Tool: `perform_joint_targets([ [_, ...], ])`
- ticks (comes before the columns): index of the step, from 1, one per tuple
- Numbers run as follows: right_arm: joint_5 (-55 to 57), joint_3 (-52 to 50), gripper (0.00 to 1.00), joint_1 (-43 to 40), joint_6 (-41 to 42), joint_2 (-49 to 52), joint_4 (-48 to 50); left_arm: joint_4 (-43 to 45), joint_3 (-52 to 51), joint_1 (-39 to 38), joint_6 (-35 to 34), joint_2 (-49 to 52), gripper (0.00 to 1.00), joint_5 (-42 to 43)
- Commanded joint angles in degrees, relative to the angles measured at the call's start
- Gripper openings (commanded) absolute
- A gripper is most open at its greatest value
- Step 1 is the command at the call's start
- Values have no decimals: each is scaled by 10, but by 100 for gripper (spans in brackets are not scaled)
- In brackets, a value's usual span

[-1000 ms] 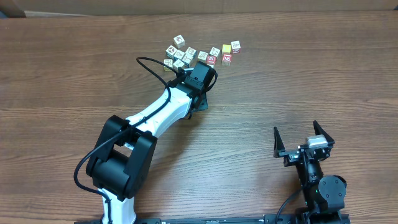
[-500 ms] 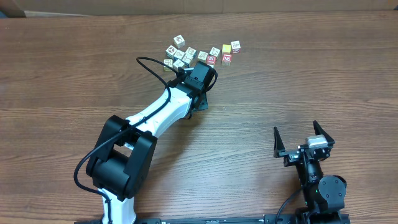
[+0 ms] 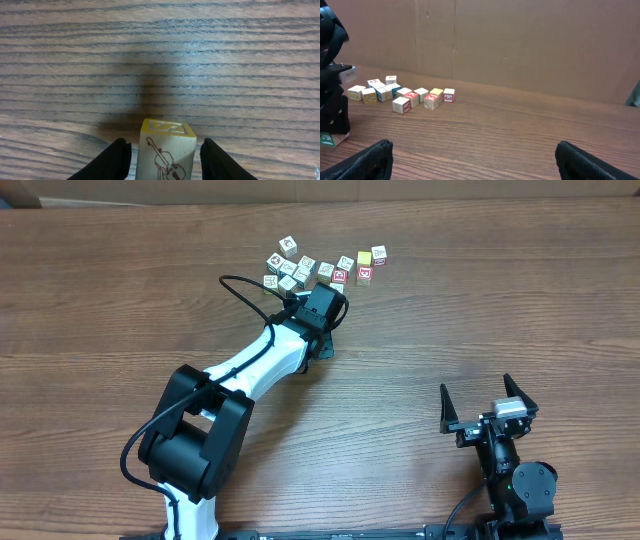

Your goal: Form a horizontal line

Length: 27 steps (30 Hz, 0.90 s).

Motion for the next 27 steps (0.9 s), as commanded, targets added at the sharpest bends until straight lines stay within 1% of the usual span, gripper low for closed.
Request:
perform_joint_targets([
  [1,-3,-6,100,2,-1,-6,3,2,-7,-3,-5,-9,42,-10],
  [11,-3,-6,100,2,-1,-6,3,2,-7,-4,-5,-9,32,-10],
  [15,-3,-6,100,2,-1,-6,3,2,-7,-4,-5,-9,32,-10],
  [20,-3,-6,100,2,-1,-6,3,2,-7,-4,-5,-9,34,-10],
  [22,-3,-6,100,2,-1,-6,3,2,-7,-4,-5,-9,40,-10],
  [25,-3,-6,100,2,-1,-6,3,2,-7,-4,-5,-9,45,-10],
  [27,-3,-6,100,2,-1,-6,3,2,-7,-4,-5,-9,52,-10],
])
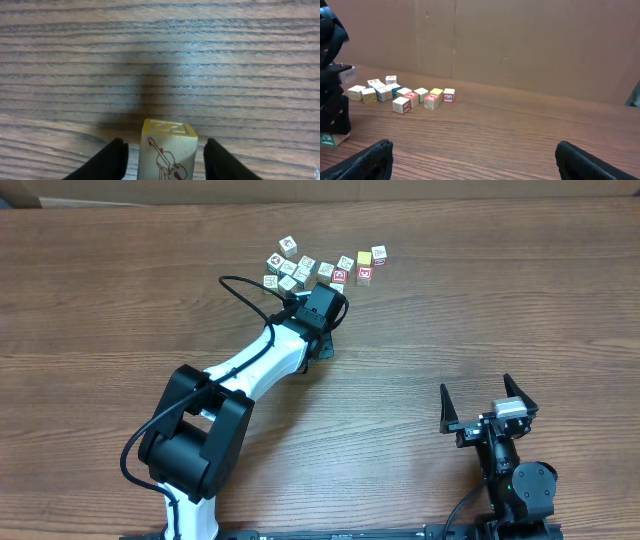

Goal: Form a horizontal line
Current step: 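Open the left gripper, release the cello block, and rise toward the cluster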

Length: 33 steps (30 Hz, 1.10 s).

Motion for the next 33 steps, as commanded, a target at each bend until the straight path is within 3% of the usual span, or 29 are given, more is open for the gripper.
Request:
perform_joint_targets([
  [1,-3,-6,100,2,-1,-6,3,2,-7,-4,-4,-9,55,-10],
  [5,-3,-6,100,2,-1,-6,3,2,-6,-4,-3,-9,64,-10],
  [12,-3,-6,100,2,-1,-6,3,-20,41,-3,40,-14,70,-11],
  [17,-3,-6,100,2,-1,-6,3,-30,103,-1,143,-14,68,-16],
  [22,-3,-6,100,2,-1,-6,3,-47,160,12,211,-14,75,-28],
  [33,-3,-6,100,2,0,-6,3,-2,169,110,228,-12,80,-24],
])
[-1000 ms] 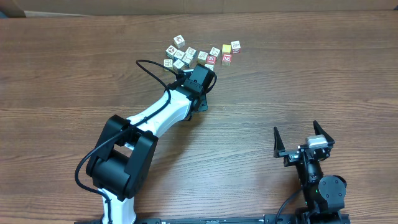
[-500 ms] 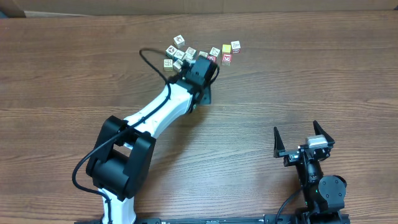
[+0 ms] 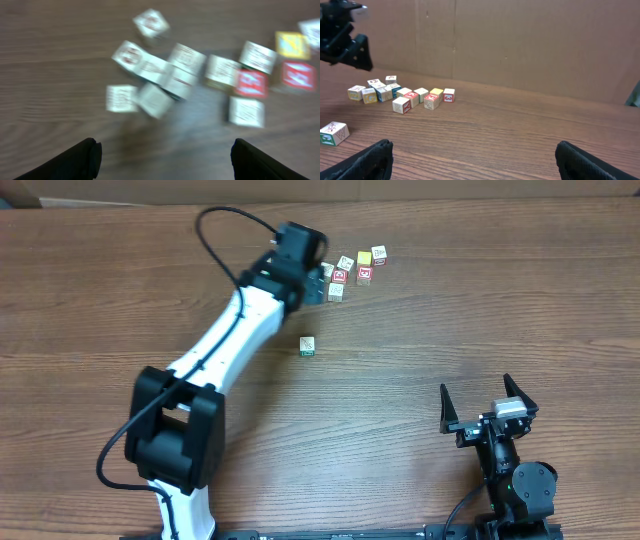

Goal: Form a horizontal line
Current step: 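Open the left gripper, release the cello block, and rise toward the cluster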

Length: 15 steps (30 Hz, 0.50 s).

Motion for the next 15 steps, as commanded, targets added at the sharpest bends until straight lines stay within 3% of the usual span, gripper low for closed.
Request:
perform_joint_targets([
  [1,-3,-6,100,2,0,-6,3,2,5,33,27,-11,80,-5],
  [4,-3,-6,100,2,0,-6,3,4,1,57,60,-9,75,28],
  [8,-3,-6,100,2,0,-6,3,12,-2,89,157,0,68,95],
  [11,-3,-6,100,2,0,-6,3,22,-2,109,233,15,77,144],
  [15,-3,-6,100,2,0,-6,3,23,-2,118,276,33,83,181],
])
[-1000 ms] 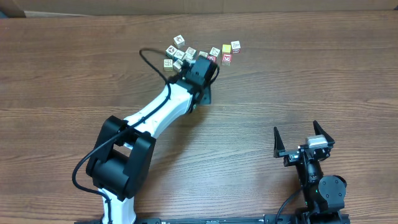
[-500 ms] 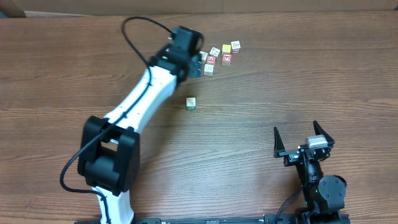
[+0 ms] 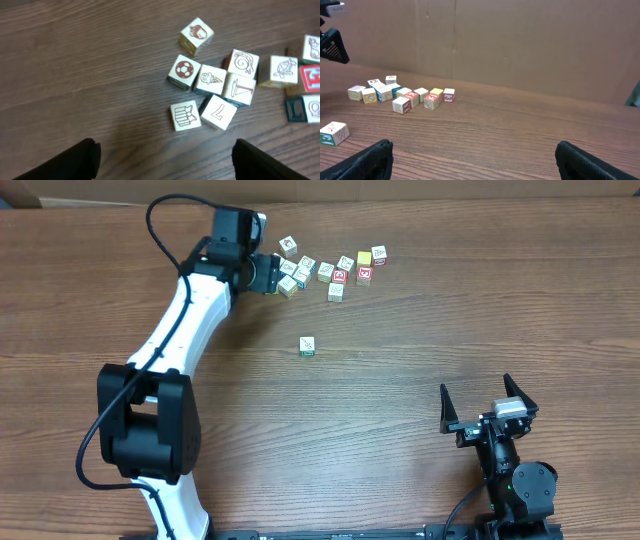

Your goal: Form a horizontal line

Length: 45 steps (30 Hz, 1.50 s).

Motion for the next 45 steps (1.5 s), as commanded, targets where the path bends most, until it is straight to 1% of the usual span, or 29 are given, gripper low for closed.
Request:
perform_joint_targets([
  [1,-3,-6,100,2,-1,-6,3,2,-2,4,84,33,84,63],
  [6,-3,-6,100,2,-1,-6,3,27,-2,1,94,73,87,68],
  [12,-3,-6,100,2,-1,-6,3,54,-2,0,138,120,85,67],
  [18,-3,-6,100,2,0,-6,3,83,-2,0,139,146,84,68],
  [21,-3,-6,100,2,0,-6,3,90,-2,0,140,156,88,68],
  [23,-3,-6,100,2,-1,-6,3,96,-2,1,140,163,87,67],
  [24,-3,-6,100,2,0,-6,3,98,-2,1,140,164,85,68],
  [28,-3,-6,100,2,-1,-6,3,109,-2,1,139,166,54,68],
  [29,-3,-6,100,2,0,-6,3,112,-2,1,139,166,51,68],
  [31,-3,-6,100,2,-1,-6,3,116,-2,0,137,166,48,67],
  [34,-3,-6,100,2,-1,-6,3,115,-2,0,133,166,38,67],
  [37,-3,-6,100,2,-1,-6,3,113,-2,0,108,166,32,67],
  [40,-3,-6,100,2,-1,-6,3,106,-2,0,94,165,31,67],
  [43,-3,-6,100,2,0,-6,3,92,-1,0,76,164,28,65],
  [44,-3,-6,100,2,0,-6,3,88,-1,0,66,162,29,65],
  [45,-3,-6,100,2,-1,-6,3,87,-1,0,57,161,33,65],
])
